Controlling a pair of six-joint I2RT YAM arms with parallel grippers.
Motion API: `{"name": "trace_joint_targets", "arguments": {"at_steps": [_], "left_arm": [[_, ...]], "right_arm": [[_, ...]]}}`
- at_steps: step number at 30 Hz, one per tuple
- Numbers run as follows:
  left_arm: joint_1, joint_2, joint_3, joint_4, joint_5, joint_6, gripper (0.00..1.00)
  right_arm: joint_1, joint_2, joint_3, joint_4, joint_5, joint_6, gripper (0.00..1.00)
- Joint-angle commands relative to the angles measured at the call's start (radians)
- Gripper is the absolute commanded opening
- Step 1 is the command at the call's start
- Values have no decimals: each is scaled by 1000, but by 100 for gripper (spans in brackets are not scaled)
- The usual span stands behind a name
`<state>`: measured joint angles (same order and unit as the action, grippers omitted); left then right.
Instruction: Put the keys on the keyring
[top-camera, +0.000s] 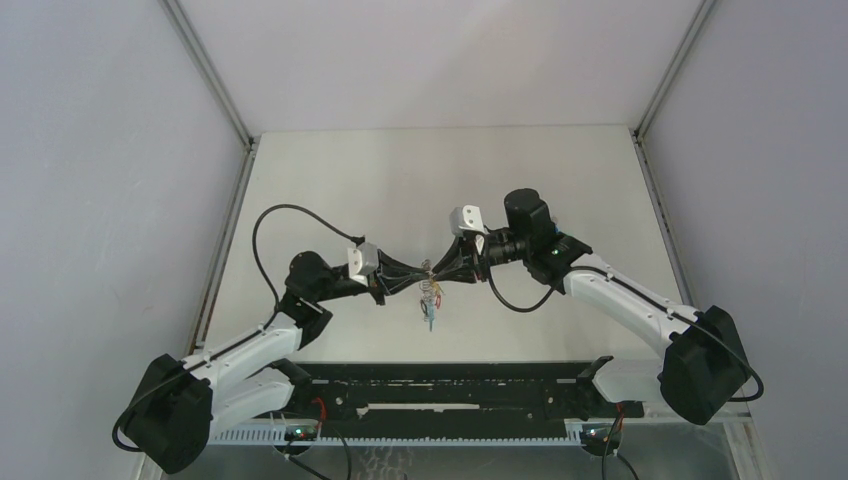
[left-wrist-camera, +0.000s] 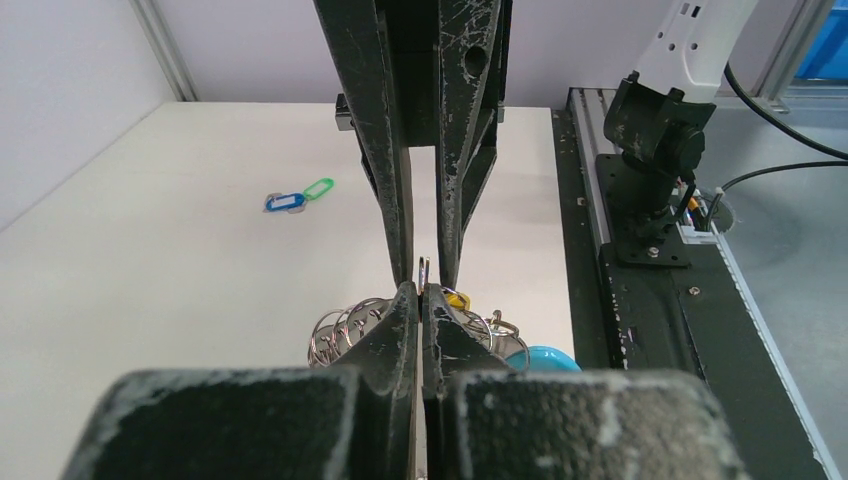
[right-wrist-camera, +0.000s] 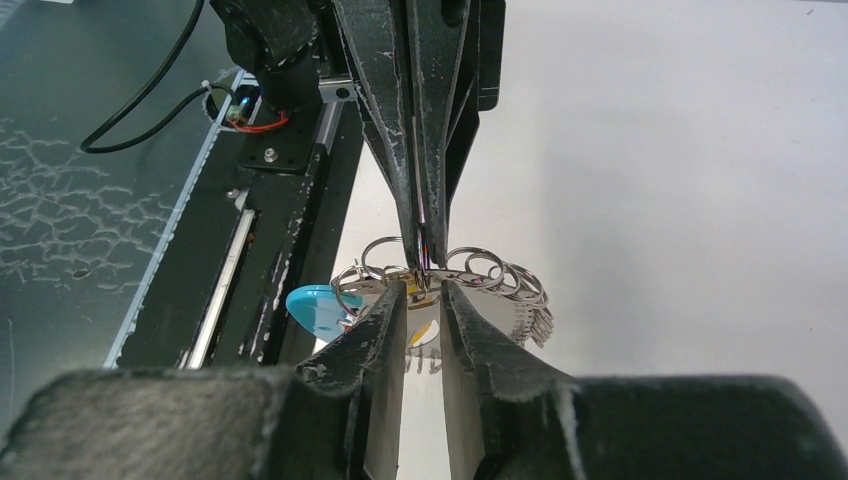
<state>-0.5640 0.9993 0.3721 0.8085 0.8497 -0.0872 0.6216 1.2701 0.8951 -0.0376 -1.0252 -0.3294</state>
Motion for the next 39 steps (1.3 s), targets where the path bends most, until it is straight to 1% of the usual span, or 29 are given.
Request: {"name": "trace_joint_targets", "arguments": {"at_steps": [1, 8, 14, 17, 19, 22, 25, 28, 30, 34, 37, 39], "left_arm": [[6, -6, -9, 88, 15, -1, 0], [3, -5, -6, 88, 24, -4, 0], [4, 6, -1, 88, 41, -6, 0], [4, 12, 1, 89, 51, -9, 0], [3, 8, 1, 88, 47, -9, 0], [4, -3, 0, 72, 31, 3, 0], [4, -17, 5, 17, 4, 33, 1], [3, -37, 19, -86, -31, 83, 11], [4, -46, 32, -141, -52, 110, 20], [4, -68, 45, -205, -103, 127, 31], [4, -80, 50, -236, -138, 138, 36], [4, -85, 48, -233, -149, 136, 37]], "right_arm": [[-5, -15, 36, 44, -31, 19, 18], [-4, 3, 36, 52, -43, 24, 14], [-5, 0, 36, 60, -45, 28, 14], [-4, 5, 43, 46, -44, 18, 8], [-2, 13, 56, 13, -44, 1, 1], [0, 13, 73, -51, -29, -27, 0], [3, 4, 109, -146, 15, -60, 0], [14, 0, 169, -297, 103, -105, 0], [31, 6, 223, -409, 172, -129, 0], [75, 38, 343, -628, 330, -170, 0], [108, 72, 438, -765, 432, -190, 0], [132, 108, 503, -852, 498, -194, 0]]}}
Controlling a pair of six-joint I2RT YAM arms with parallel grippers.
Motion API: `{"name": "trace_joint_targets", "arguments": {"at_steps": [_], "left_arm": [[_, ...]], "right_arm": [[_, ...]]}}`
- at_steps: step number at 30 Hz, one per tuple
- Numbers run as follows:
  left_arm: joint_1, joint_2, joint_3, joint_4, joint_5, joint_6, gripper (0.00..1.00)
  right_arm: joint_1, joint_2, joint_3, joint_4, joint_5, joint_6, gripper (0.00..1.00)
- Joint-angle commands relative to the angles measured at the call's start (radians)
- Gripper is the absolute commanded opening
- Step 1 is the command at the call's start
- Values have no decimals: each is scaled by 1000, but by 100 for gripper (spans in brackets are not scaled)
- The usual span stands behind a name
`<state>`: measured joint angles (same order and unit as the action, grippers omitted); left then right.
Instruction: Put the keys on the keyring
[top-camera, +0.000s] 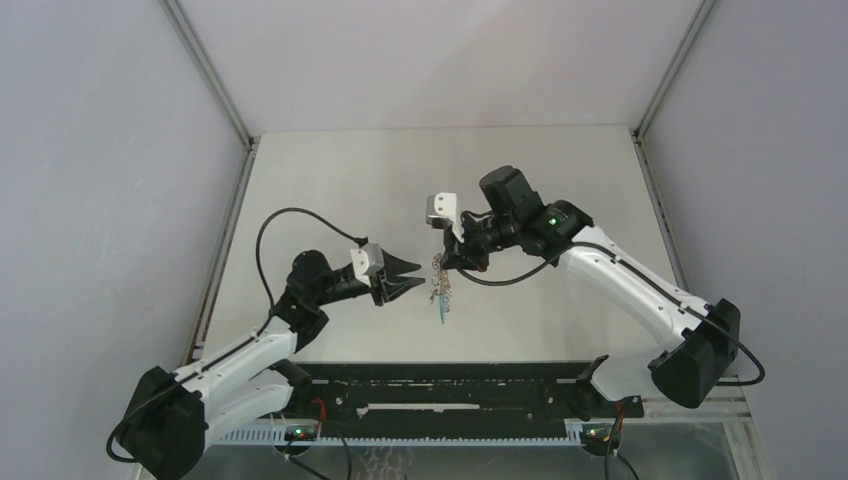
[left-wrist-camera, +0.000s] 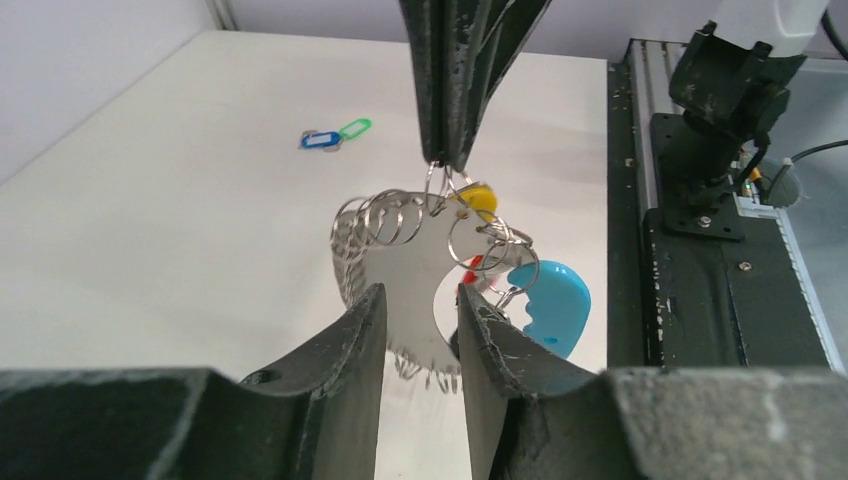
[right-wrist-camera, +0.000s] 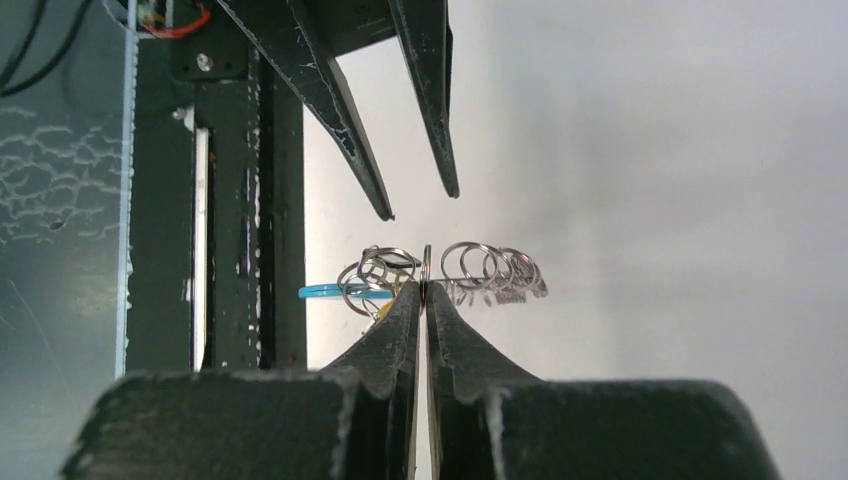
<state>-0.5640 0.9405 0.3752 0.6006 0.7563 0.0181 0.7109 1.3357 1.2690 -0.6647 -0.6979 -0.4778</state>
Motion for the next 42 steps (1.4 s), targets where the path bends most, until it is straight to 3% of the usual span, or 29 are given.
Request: {"name": "trace_joint_targets", "arguments": {"at_steps": [1, 6, 15, 26, 42], "left_arm": [[4, -27, 43, -18, -57, 28, 37], [4, -18, 23, 60, -41, -5, 37], [1, 67, 23, 238, 105, -90, 33], [-19, 165, 65, 243, 199, -89, 27], [-27, 184, 77, 228, 162, -82, 26]], "right_arm": [[58, 62, 164, -278, 202, -51, 0], [119, 130, 287, -372, 276, -76, 0], [146, 167, 286, -341, 241, -114, 0], [148, 155, 246, -303, 203, -144, 0], [166, 153, 236, -293, 181, -160, 0]]}}
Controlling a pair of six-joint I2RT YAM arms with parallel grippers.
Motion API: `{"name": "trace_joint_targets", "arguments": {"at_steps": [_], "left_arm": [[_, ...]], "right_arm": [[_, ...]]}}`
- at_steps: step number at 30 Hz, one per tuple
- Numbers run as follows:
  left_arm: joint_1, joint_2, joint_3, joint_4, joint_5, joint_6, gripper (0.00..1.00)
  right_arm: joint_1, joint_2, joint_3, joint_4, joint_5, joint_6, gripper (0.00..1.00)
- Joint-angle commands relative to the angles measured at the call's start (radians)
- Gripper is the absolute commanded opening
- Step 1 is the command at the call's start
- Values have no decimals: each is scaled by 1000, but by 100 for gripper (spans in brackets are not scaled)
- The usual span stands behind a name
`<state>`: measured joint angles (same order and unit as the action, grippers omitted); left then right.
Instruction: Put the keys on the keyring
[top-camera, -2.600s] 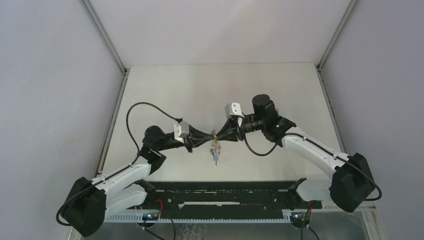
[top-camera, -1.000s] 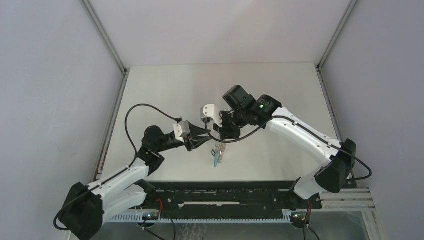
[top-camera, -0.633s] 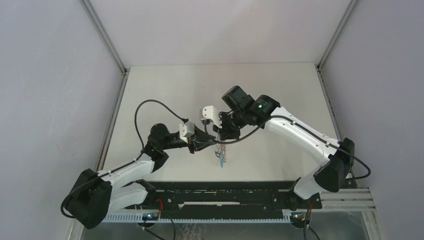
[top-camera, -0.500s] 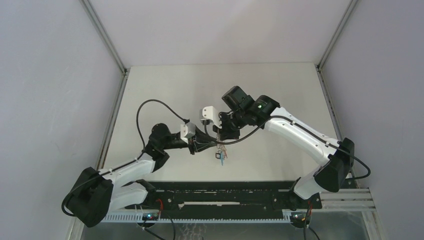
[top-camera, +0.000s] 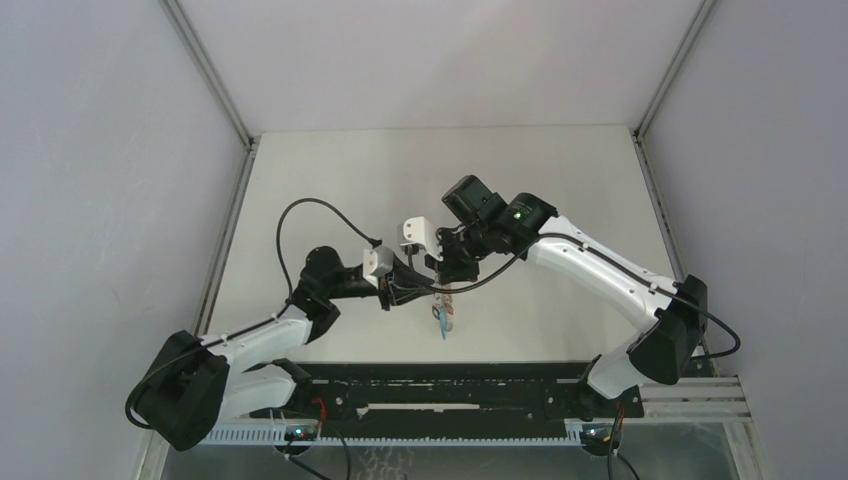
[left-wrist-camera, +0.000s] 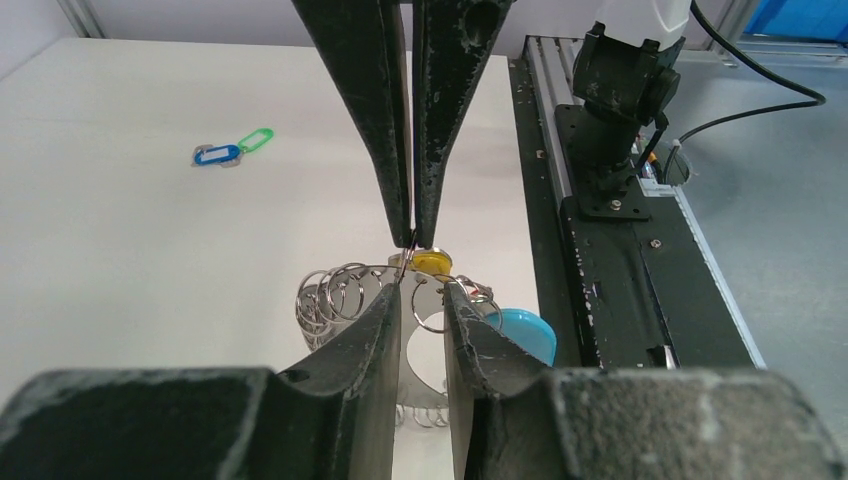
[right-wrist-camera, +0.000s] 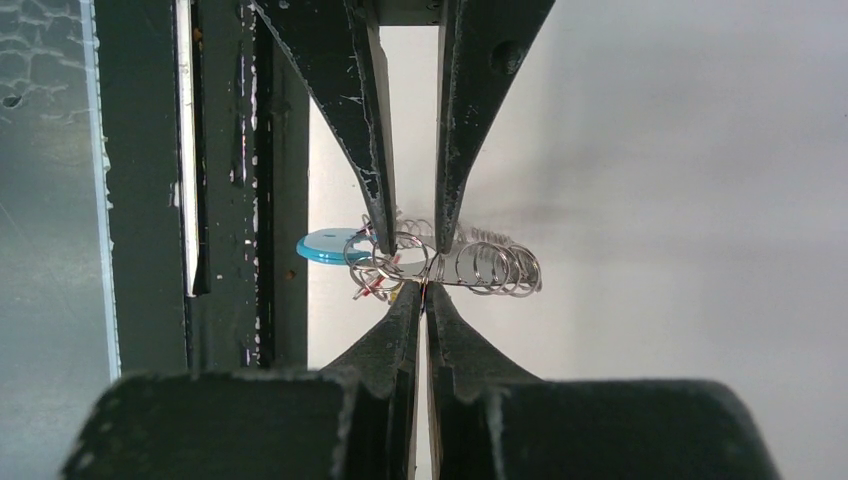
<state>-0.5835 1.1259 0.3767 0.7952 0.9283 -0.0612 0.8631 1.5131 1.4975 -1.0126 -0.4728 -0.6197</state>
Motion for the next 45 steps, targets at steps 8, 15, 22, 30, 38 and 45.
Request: {"name": "trace_joint_targets", "arguments": {"at_steps": [8, 15, 22, 30, 38, 45], "left_arm": [[-8, -6, 72, 21, -39, 1, 26], [-7, -38, 71, -39, -39, 53, 26], [-16, -33, 81, -40, -7, 54, 22], [-27, -18, 93, -42, 1, 57, 16], [-30, -22, 87, -41, -4, 62, 0], [-31, -48, 70, -49, -36, 75, 0]], "right_arm": [[14, -24, 1, 60, -45, -18, 0], [11, -30, -7, 66, -47, -18, 0], [13, -28, -8, 71, -57, -17, 0], [14, -22, -7, 78, -68, -15, 0], [16, -30, -16, 84, -64, -4, 0], [-18, -157, -111, 195, -43, 73, 13]]}}
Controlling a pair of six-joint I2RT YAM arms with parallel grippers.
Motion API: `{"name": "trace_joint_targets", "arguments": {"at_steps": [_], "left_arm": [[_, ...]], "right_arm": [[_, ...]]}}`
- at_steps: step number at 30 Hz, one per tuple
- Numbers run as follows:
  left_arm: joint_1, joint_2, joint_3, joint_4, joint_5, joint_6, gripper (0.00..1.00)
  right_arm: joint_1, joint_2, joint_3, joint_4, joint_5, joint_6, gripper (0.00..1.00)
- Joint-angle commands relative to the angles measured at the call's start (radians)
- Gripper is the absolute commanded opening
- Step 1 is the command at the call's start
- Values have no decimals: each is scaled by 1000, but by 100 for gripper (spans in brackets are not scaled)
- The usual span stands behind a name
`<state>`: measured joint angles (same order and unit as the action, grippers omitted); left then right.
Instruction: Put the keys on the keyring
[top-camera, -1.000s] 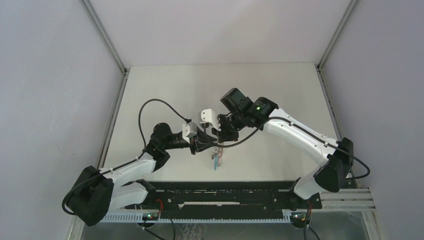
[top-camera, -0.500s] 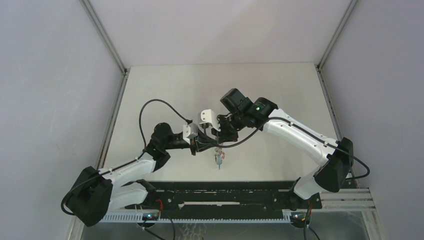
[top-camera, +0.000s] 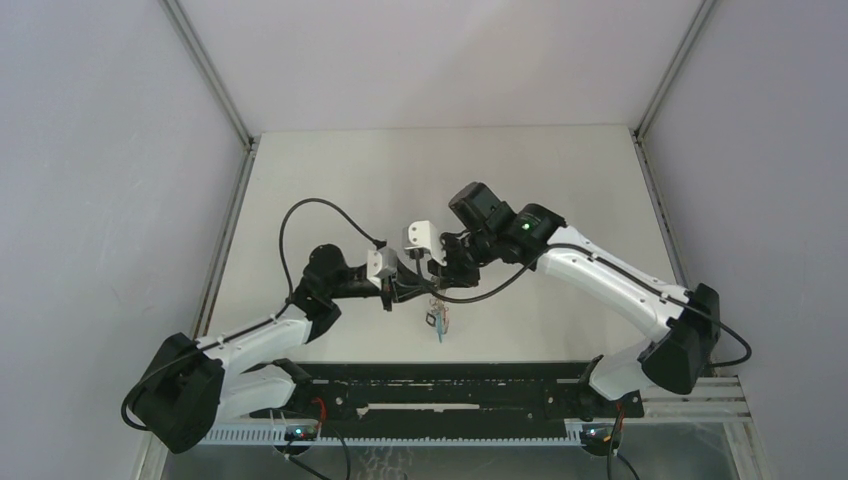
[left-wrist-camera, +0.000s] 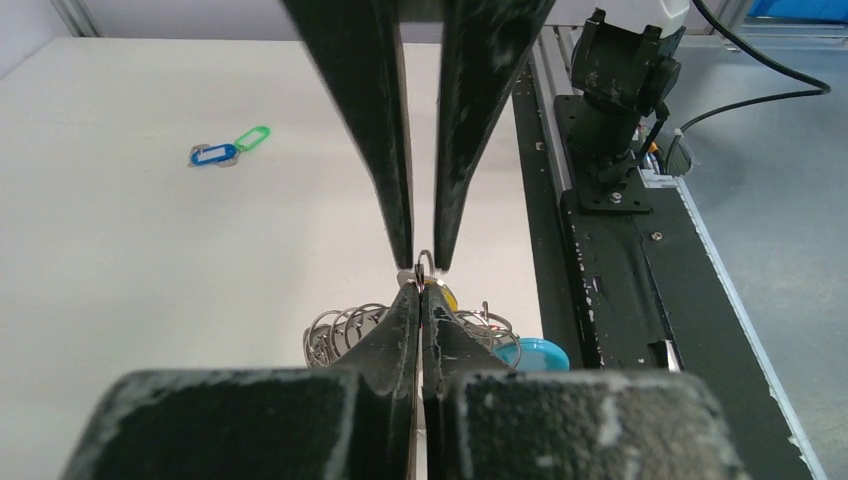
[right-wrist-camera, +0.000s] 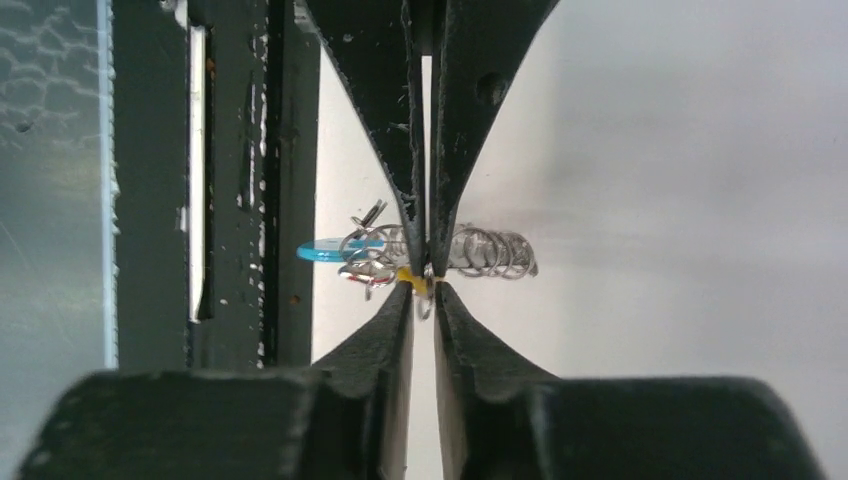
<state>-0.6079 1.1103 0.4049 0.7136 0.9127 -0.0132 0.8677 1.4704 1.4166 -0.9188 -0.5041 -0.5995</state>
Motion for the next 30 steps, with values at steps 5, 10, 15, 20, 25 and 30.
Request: {"name": "trace_joint_targets", "arguments": {"at_steps": [5, 10, 15, 20, 25, 30], "left_arm": [[-6, -48, 32, 32, -45, 28, 0], [-6, -58, 26, 35, -60, 29, 0], [-6, -64, 17, 61, -63, 15, 0], [-6, -67, 15, 62, -65, 13, 0], [-6, -74, 12, 62, -71, 13, 0], [-6, -83, 9, 61, -76, 13, 0]], "right_arm": [[-85, -192, -130, 195, -73, 125, 24], [-136, -232, -235, 306, -152, 178, 26], [-150, -210, -266, 359, -201, 190, 27], [-151, -176, -266, 370, -230, 187, 26], [-153, -152, -266, 373, -239, 186, 22], [-153, -140, -266, 365, -246, 178, 17]]}}
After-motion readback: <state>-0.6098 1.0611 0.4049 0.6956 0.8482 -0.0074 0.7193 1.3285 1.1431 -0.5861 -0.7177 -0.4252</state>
